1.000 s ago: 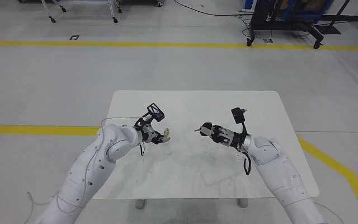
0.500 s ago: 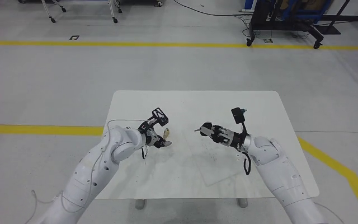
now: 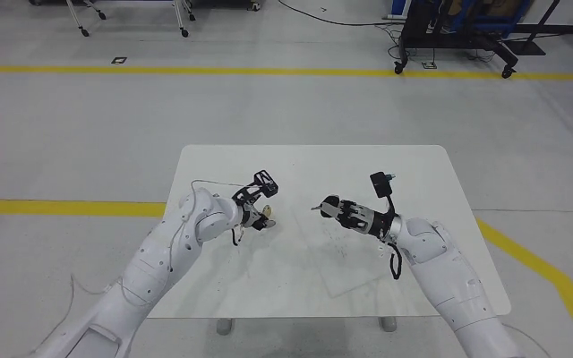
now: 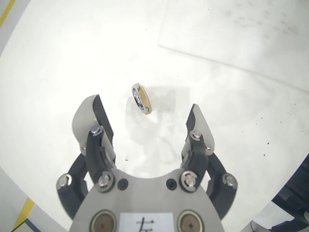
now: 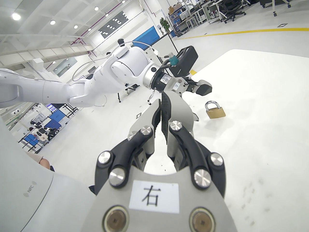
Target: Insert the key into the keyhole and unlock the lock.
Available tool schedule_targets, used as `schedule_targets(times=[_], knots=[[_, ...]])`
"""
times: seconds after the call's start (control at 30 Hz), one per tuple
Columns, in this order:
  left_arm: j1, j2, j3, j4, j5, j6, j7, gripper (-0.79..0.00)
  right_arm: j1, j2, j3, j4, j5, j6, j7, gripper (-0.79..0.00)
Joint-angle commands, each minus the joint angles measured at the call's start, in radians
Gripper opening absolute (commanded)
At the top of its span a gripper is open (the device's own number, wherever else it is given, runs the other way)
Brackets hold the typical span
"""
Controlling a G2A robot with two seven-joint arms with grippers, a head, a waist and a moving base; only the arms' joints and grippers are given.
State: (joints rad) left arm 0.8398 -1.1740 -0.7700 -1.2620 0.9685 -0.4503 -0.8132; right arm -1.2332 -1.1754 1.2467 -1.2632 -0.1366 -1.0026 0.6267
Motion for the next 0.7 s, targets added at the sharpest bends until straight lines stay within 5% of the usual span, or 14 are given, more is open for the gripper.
schedule_targets(times=[0.0,0.23,0.47,0.53,0.67], knots=[[-0.022,-0.010,0.012,0.030,-0.025,-0.008,-0.006,-0.240,0.000,0.000,0.000,0.000,0.000,0.000,0.000,-0.785],[-0.070,-0.043,0.055,0.098,-0.073,0.015,-0.038,-0.471,0.000,0.000,0.000,0.000,0.000,0.000,0.000,-0.785],[-0.103,-0.068,0.083,0.137,-0.081,0.085,-0.087,-0.529,0.000,0.000,0.000,0.000,0.000,0.000,0.000,-0.785],[-0.109,-0.072,0.087,0.144,-0.073,0.091,-0.085,-0.640,0.000,0.000,0.000,0.000,0.000,0.000,0.000,-0.785],[-0.114,-0.081,0.093,0.160,-0.070,0.101,-0.081,-0.653,0.000,0.000,0.000,0.000,0.000,0.000,0.000,-0.785]])
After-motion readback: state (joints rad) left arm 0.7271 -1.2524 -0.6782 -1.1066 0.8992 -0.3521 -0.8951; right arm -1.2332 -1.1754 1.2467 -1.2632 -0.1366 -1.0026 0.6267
